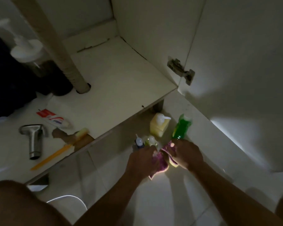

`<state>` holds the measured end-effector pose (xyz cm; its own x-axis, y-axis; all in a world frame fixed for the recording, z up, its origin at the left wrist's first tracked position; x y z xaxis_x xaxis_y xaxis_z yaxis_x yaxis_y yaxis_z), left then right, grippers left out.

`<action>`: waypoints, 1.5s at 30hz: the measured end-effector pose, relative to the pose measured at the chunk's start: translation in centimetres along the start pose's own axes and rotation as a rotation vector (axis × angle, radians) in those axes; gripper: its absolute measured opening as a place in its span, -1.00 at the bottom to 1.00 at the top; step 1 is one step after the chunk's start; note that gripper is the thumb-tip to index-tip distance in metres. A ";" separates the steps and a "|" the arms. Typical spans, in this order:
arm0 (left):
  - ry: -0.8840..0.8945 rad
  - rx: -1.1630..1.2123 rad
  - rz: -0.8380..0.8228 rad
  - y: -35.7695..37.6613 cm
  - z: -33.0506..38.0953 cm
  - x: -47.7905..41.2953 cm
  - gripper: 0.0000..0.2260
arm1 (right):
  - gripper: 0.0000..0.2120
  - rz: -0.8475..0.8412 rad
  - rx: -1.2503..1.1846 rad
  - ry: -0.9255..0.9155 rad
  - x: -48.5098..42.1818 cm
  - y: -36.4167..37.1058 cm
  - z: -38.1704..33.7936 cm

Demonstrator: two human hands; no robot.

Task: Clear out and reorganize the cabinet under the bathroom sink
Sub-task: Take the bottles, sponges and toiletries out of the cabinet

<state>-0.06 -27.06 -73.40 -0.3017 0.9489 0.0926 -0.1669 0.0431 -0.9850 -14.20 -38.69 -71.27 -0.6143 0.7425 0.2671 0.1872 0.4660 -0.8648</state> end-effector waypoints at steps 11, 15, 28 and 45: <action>-0.433 0.083 0.955 -20.9 -17.4 -2.5 -0.91 | -0.67 0.339 -0.084 -0.892 -8.5 -12.3 -19.8; -0.715 0.319 0.964 -25.8 -25.3 -4.0 -0.72 | -0.84 0.310 -0.291 -0.991 -10.6 -14.8 -30.7; -0.581 0.820 0.495 -25.4 -32.7 -7.6 -0.17 | -0.19 -0.043 -0.128 -0.706 -15.6 -14.5 -47.4; -0.426 0.891 0.533 -23.4 -32.2 -5.7 0.00 | -0.65 0.084 -0.433 -0.913 -14.7 -12.2 -44.6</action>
<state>35.83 -23.37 -55.53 -0.8030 0.5876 -0.0999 -0.4809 -0.7377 -0.4738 26.77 -33.82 -45.71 -0.9037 0.2134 -0.3712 0.4068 0.6984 -0.5888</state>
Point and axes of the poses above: each hand's wrist, its own x-axis away from the middle knuckle, its own y-axis out of the palm, z = x × y, the point moved 1 cm from there along -x, towards the middle knuckle, and after that the axes turned 15 degrees about -x, right-handed, at the moved point
